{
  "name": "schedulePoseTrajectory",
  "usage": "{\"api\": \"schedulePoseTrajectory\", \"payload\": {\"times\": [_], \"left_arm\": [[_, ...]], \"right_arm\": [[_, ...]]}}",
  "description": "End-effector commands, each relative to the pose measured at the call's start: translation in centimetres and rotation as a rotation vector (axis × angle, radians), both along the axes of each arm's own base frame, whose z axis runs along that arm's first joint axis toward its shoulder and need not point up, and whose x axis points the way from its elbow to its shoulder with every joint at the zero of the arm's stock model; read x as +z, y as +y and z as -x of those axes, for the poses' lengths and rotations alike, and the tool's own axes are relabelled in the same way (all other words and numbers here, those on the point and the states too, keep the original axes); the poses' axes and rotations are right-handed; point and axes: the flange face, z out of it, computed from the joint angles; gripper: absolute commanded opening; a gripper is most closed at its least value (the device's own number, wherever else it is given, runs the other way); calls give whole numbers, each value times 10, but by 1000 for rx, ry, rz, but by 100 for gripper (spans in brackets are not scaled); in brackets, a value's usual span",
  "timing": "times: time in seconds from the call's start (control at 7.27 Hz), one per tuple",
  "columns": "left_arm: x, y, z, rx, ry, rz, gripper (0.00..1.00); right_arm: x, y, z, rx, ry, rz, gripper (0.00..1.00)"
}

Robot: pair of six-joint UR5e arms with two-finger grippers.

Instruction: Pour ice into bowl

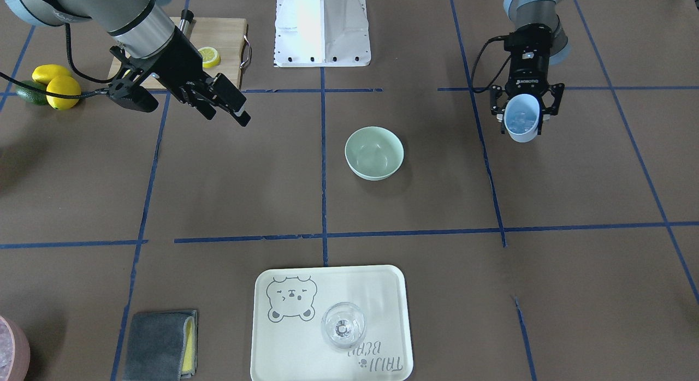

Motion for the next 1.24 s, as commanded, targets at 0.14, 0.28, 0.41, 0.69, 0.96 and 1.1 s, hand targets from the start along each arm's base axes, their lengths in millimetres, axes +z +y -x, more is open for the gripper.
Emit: {"api": "schedulePoseTrajectory", "payload": {"times": [0.14, 0.28, 0.41, 0.69, 0.96, 1.1], "left_arm": [[-93, -8, -90, -8, -296, -49, 0], [-93, -8, -95, -9, -399, -81, 0], [-93, -8, -95, -7, -548, -140, 0], [-99, -10, -97, -6, -776, -236, 0], [-103, -14, -104, 1, -909, -260, 0], [-111, -17, -113, 9, -969, -261, 0]], "right_arm": [[12, 0, -1, 0, 20, 4, 100], [17, -1, -2, 1, 29, 2, 100], [18, -1, -2, 2, 31, 2, 100], [21, -2, -1, 3, 35, 7, 100], [21, -1, 0, 1, 35, 7, 100], [19, -1, -1, 1, 33, 5, 100]]}}
